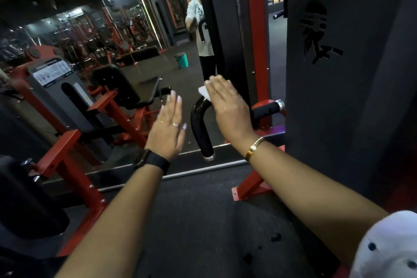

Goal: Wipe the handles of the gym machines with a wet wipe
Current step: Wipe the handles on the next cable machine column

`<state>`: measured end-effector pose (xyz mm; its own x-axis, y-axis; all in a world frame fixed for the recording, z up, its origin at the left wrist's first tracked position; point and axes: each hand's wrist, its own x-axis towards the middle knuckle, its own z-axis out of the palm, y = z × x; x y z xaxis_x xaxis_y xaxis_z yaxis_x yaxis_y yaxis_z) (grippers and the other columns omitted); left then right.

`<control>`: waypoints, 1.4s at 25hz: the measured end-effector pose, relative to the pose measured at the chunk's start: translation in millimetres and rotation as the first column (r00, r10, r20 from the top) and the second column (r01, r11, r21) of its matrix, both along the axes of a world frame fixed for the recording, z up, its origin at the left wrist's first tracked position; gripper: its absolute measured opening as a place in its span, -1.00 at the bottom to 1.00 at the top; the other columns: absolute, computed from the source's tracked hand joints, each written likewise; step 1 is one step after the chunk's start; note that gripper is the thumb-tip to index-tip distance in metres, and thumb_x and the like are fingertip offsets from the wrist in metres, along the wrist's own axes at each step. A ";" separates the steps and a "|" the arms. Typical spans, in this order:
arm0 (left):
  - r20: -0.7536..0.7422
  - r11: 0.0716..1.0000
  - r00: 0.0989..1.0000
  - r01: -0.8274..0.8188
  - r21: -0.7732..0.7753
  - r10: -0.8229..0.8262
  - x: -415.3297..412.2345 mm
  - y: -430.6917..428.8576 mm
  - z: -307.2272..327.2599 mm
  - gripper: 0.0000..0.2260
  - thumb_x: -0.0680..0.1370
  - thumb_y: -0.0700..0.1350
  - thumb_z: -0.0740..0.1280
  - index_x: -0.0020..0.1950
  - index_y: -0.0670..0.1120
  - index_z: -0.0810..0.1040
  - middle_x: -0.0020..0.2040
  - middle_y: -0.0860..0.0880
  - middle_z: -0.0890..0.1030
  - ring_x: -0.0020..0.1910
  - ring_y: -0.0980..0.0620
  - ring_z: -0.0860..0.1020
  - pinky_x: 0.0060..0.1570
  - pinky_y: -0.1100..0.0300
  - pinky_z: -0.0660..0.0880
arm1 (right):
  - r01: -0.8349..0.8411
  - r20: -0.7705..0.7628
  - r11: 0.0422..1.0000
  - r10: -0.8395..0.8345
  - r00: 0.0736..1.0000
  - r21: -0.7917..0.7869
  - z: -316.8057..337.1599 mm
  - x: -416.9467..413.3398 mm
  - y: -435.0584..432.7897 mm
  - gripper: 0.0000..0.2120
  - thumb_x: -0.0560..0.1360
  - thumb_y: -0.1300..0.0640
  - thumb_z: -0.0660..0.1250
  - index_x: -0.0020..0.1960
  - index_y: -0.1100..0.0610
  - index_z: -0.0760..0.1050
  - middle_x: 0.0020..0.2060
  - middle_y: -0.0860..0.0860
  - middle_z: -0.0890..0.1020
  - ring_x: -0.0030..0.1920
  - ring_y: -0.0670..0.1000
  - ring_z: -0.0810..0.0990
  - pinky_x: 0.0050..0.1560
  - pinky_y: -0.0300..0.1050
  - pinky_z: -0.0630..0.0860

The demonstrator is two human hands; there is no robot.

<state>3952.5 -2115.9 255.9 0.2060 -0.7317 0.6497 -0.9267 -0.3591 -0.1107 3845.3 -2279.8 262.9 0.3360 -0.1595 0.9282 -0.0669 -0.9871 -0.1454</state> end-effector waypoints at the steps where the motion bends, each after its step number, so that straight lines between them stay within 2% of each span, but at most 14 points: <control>1: 0.061 1.000 0.998 0.022 0.013 -0.023 7.0 -0.1 17.0 -0.44 0.55 -0.14 0.10 0.51 -0.29 0.06 0.52 -0.29 0.08 0.53 -0.10 -0.01 0.50 0.04 0.00 | 0.000 -0.044 0.998 -0.003 0.999 -0.065 -4.9 5.9 10.0 -0.62 0.47 0.42 0.17 0.25 0.30 0.52 0.21 0.21 0.57 0.27 0.18 0.51 0.37 0.07 0.35; 4: 0.281 0.980 0.947 0.113 0.165 -0.156 25.1 -9.3 62.9 -0.48 0.58 -0.13 0.06 0.53 -0.22 0.06 0.52 -0.21 0.12 0.55 -0.02 -0.04 0.50 0.05 -0.04 | -0.150 -0.213 0.919 0.074 0.974 -0.366 -39.6 4.7 19.5 -0.71 0.55 0.35 0.22 0.24 0.26 0.53 0.25 0.17 0.55 0.34 0.18 0.45 0.40 0.07 0.32; 5: 0.360 0.967 0.910 0.134 0.218 -0.207 27.9 -15.7 74.7 -0.49 0.60 -0.12 0.05 0.54 -0.19 0.07 0.53 -0.17 0.12 0.55 -0.01 -0.01 0.50 0.02 0.00 | -0.166 -0.214 0.907 0.087 0.973 -0.386 -42.5 1.1 13.4 -0.72 0.56 0.34 0.23 0.25 0.26 0.52 0.27 0.16 0.54 0.35 0.16 0.43 0.39 0.06 0.33; 7: 0.489 0.922 0.806 0.168 0.350 -0.333 28.5 -35.3 94.2 -0.53 0.63 -0.08 0.02 0.54 -0.14 0.12 0.54 -0.13 0.14 0.53 -0.05 0.10 0.49 -0.04 0.08 | -0.101 -0.123 0.950 0.067 0.990 -0.294 -32.9 -4.0 6.0 -0.71 0.58 0.36 0.18 0.26 0.28 0.51 0.26 0.17 0.54 0.34 0.18 0.45 0.36 0.09 0.37; 9: 0.570 0.857 0.677 0.185 0.481 -0.466 25.2 -59.8 112.4 -0.53 0.64 -0.05 0.03 0.55 -0.12 0.16 0.54 -0.10 0.18 0.52 -0.06 0.16 0.48 -0.05 0.09 | -0.018 -0.055 0.979 0.007 0.998 -0.205 -22.3 -3.4 11.5 -0.70 0.63 0.33 0.08 0.18 0.29 0.57 0.14 0.19 0.61 0.21 0.23 0.55 0.32 0.09 0.41; 11: 0.622 0.811 0.556 0.184 0.555 -0.552 19.9 -85.1 126.2 -0.51 0.61 -0.05 0.08 0.54 -0.11 0.18 0.53 -0.08 0.20 0.51 -0.05 0.18 0.47 -0.03 0.09 | 0.002 -0.069 0.955 -0.023 0.997 -0.295 -22.8 1.4 18.8 -0.69 0.63 0.32 0.06 0.15 0.29 0.58 0.05 0.17 0.63 0.10 0.22 0.59 0.34 0.06 0.39; 13: 0.673 0.805 0.472 0.153 0.573 -0.569 19.4 -102.4 130.4 -0.49 0.59 -0.02 0.13 0.54 -0.08 0.20 0.53 -0.06 0.22 0.51 -0.03 0.19 0.46 -0.01 0.09 | -0.037 -0.141 0.926 -0.018 0.990 -0.376 -25.7 1.7 21.4 -0.71 0.59 0.35 0.13 0.24 0.29 0.52 0.12 0.15 0.60 0.15 0.17 0.56 0.40 0.05 0.31; 18: 0.781 0.826 0.277 0.115 0.552 -0.560 36.0 -113.5 136.2 -0.53 0.65 -0.01 0.00 0.56 -0.06 0.11 0.55 -0.01 0.15 0.53 0.01 0.11 0.48 0.00 -0.01 | 0.045 -0.166 0.903 -0.127 0.978 -0.428 -15.8 20.0 26.7 -0.69 0.54 0.31 0.14 0.20 0.31 0.53 0.16 0.18 0.59 0.21 0.17 0.54 0.38 0.03 0.34; 20: 0.764 0.807 0.267 0.124 0.577 -0.588 34.8 -118.6 137.8 -0.54 0.65 -0.03 -0.01 0.56 -0.07 0.14 0.55 -0.02 0.17 0.53 -0.01 0.12 0.49 -0.01 -0.02 | 0.013 -0.233 0.859 -0.154 0.960 -0.513 -34.8 20.4 30.2 -0.67 0.57 0.30 0.10 0.25 0.35 0.48 0.22 0.20 0.55 0.32 0.19 0.45 0.43 0.06 0.27; 23: 0.725 0.772 0.275 0.128 0.623 -0.631 32.0 -125.3 133.4 -0.55 0.64 -0.05 -0.01 0.54 -0.08 0.21 0.53 -0.02 0.23 0.52 -0.02 0.15 0.49 -0.03 -0.02 | 0.018 -0.274 0.755 -0.259 0.926 -0.655 -46.7 11.6 33.8 -0.61 0.59 0.26 -0.02 0.24 0.35 0.49 0.22 0.19 0.55 0.36 0.19 0.40 0.48 0.07 0.12; 25: 0.710 0.752 0.252 0.146 0.643 -0.657 33.1 -127.1 134.5 -0.56 0.65 -0.03 -0.01 0.53 -0.07 0.24 0.51 -0.01 0.27 0.51 -0.02 0.19 0.48 -0.04 0.03 | 0.062 -0.243 0.796 -0.256 0.936 -0.602 -29.6 17.5 37.9 -0.61 0.61 0.30 -0.05 0.23 0.36 0.50 0.20 0.20 0.56 0.35 0.20 0.42 0.47 0.09 0.16; 28: 0.709 0.741 0.216 0.174 0.649 -0.672 33.7 -131.8 142.7 -0.58 0.66 -0.02 -0.01 0.50 -0.05 0.29 0.49 -0.01 0.32 0.49 -0.03 0.23 0.47 -0.04 0.06 | 0.109 -0.207 0.875 -0.230 0.951 -0.471 -23.4 26.6 39.1 -0.69 0.58 0.33 0.08 0.22 0.38 0.49 0.21 0.24 0.55 0.33 0.22 0.43 0.41 0.09 0.29; 33: 0.737 0.788 0.283 0.173 0.590 -0.614 36.3 -128.5 127.6 -0.54 0.60 -0.05 0.03 0.50 -0.05 0.29 0.49 -0.04 0.31 0.50 -0.05 0.20 0.48 -0.06 -0.02 | 0.003 -0.315 0.783 -0.253 0.915 -0.622 -71.6 5.5 41.3 -0.65 0.58 0.29 0.09 0.31 0.35 0.44 0.35 0.23 0.43 0.43 0.18 0.32 0.48 0.06 0.15; 35: 0.728 0.794 0.323 0.186 0.578 -0.605 37.4 -127.9 124.8 -0.54 0.58 -0.06 0.06 0.49 -0.05 0.31 0.48 -0.05 0.33 0.50 -0.06 0.21 0.48 -0.06 0.02 | 0.018 -0.305 0.793 -0.254 0.918 -0.608 -54.4 8.8 48.4 -0.65 0.59 0.29 0.07 0.29 0.35 0.46 0.32 0.24 0.47 0.40 0.19 0.35 0.45 0.06 0.23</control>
<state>3989.9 -2243.9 380.8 -0.6724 -0.7394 -0.0334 -0.2634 0.2812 -0.9228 3854.0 -2231.5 208.5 0.6736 0.3012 0.6749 -0.1369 -0.8466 0.5144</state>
